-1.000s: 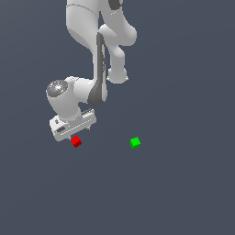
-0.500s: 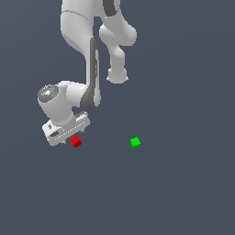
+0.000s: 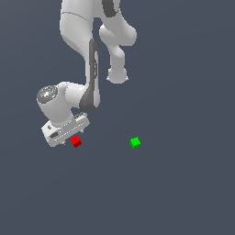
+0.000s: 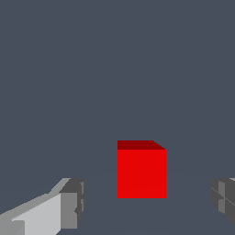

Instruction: Stack the red cube on top of the green cube.

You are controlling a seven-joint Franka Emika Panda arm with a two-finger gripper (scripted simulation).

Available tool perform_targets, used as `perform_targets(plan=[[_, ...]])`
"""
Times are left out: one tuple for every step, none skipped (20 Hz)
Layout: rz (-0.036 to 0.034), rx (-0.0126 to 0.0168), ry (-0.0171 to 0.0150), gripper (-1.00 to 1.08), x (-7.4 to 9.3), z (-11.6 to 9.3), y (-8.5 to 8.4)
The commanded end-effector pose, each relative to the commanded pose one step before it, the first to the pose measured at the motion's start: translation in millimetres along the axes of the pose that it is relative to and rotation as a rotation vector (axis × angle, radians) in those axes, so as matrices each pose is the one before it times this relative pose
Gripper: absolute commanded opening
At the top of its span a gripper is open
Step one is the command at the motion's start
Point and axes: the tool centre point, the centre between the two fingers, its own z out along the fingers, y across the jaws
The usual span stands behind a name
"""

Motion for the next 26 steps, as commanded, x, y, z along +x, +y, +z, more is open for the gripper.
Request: perform_targets(plan=[[-0.00003, 0.00062, -0.00035, 1.0, -0.15, 4.56, -0.29], [0.0, 0.0, 0.0, 1.0, -0.03, 3.22, -0.07], [0.0, 0.0, 0.0, 1.0, -0.05, 3.93, -0.1], [0.0, 0.0, 0.0, 1.0, -0.06, 4.62, -0.13], [0.0, 0.0, 0.0, 1.0, -0.08, 5.29, -0.16], [0.0, 0.0, 0.0, 1.0, -0.1, 5.85, -0.19], [0.0, 0.0, 0.0, 1.0, -0.09, 5.39, -0.17], [0.0, 0.0, 0.0, 1.0, -0.06, 4.61, -0.12], [0.0, 0.0, 0.0, 1.0, -0.02, 3.83, -0.06], [0.0, 0.0, 0.0, 1.0, 0.02, 3.05, 0.02], [0.0, 0.0, 0.0, 1.0, 0.08, 2.28, 0.11], [0.0, 0.0, 0.0, 1.0, 0.13, 1.5, 0.21], [0.0, 0.0, 0.0, 1.0, 0.19, 0.73, 0.3], [0.0, 0.0, 0.0, 1.0, 0.21, 0.04, 0.34], [0.0, 0.0, 0.0, 1.0, 0.09, -0.13, 0.15], [0.0, 0.0, 0.0, -1.0, 0.0, 0.0, 0.0], [0.0, 0.0, 0.0, -1.0, 0.0, 0.0, 0.0], [0.0, 0.0, 0.0, -1.0, 0.0, 0.0, 0.0], [0.0, 0.0, 0.0, -1.0, 0.0, 0.0, 0.0], [0.0, 0.0, 0.0, -1.0, 0.0, 0.0, 0.0], [0.0, 0.0, 0.0, -1.0, 0.0, 0.0, 0.0], [0.0, 0.0, 0.0, -1.0, 0.0, 0.0, 0.0], [0.0, 0.0, 0.0, -1.0, 0.0, 0.0, 0.0], [0.0, 0.0, 0.0, -1.0, 0.0, 0.0, 0.0], [0.0, 0.0, 0.0, -1.0, 0.0, 0.0, 0.0], [0.0, 0.0, 0.0, -1.0, -0.06, -0.12, -0.11]])
